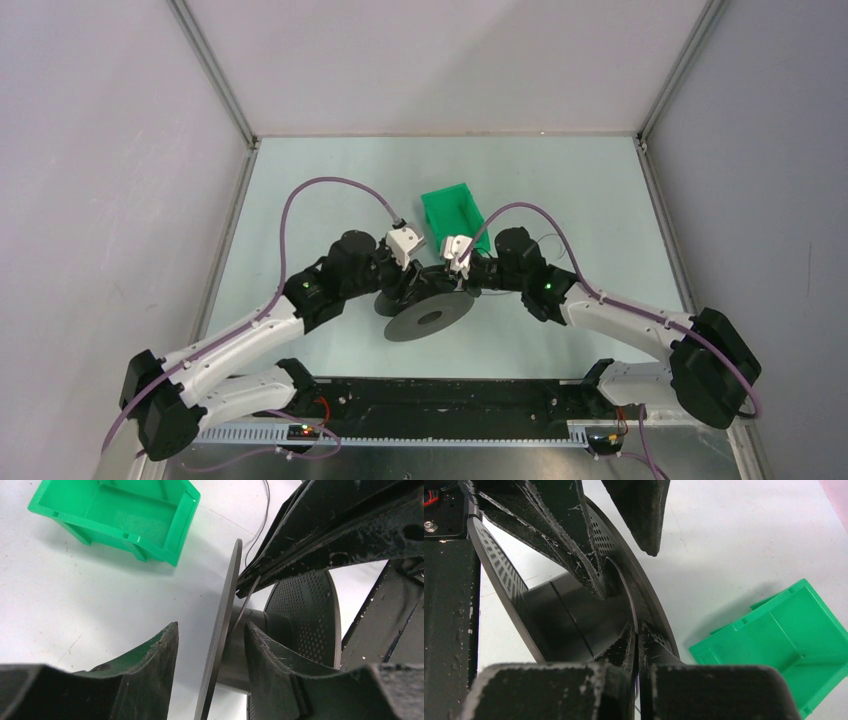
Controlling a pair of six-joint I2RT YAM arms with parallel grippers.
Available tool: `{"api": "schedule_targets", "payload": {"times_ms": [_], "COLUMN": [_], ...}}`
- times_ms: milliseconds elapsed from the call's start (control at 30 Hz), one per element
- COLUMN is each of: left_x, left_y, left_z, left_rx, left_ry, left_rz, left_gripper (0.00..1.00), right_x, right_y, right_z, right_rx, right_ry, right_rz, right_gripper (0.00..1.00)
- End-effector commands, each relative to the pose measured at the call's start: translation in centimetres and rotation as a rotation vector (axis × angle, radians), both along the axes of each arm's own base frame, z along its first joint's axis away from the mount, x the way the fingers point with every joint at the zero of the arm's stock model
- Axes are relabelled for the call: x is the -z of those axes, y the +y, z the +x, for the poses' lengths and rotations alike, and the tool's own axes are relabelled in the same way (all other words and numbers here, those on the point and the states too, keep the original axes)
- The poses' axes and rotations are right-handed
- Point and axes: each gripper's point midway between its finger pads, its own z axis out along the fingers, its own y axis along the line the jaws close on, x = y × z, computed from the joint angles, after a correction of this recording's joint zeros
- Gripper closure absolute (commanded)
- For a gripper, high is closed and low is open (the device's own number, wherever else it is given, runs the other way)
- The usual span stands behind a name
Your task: Wrap the cables
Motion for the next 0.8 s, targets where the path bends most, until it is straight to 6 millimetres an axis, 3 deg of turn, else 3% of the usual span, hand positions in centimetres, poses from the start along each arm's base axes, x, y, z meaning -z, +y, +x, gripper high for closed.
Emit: {"api": "schedule_targets", "payload": {"times_ms": [0,333,400,500,633,667,767], "left_x": [-1.4,-0.9,-0.8,-0.7,-0.9,-1.2,-1.9], "left_y": [-0.6,-1.0,-1.0,-1.0,-0.6,-0.4,0.4], "left_z": [0.9,0.9,1.0,1.0,1.0,1.0,1.1], "left_rx": [0.002,0.015,0.013,0.013,0.004,0.002,-0.025], "left_ry": [-0.063,-0.046,-0.046,-0.043,-0.046,-0.055,-0.059], "left_rz": [-0.039,-0.045,-0.043,-0.037,-0.028,-0.026,-0.008], "left_gripper": [0.45,0.59,0.66,0.85,0.99,1.0,1.0], "right_x": [-1.1,-1.2,-1.1,-1.2,-2.4,-2.7,-4.6], "right_y": [0.6,1.1,1.1,1.2,0.9,0.8,-0.2], "right_z": [0.3,0.4,0.3,0.3,0.2,0.1,0.1], "right_rx": [0.004,0.006,0.005,0.007,0.016,0.017,0.038], "right_ry": [-0.018,-0.013,-0.009,-0.004,0.0,0.008,0.029], "right_rz": [0.039,0.053,0.052,0.057,0.09,0.101,0.151], "right_gripper": [1.0,1.0,1.0,0.99,0.82,0.74,0.63]}}
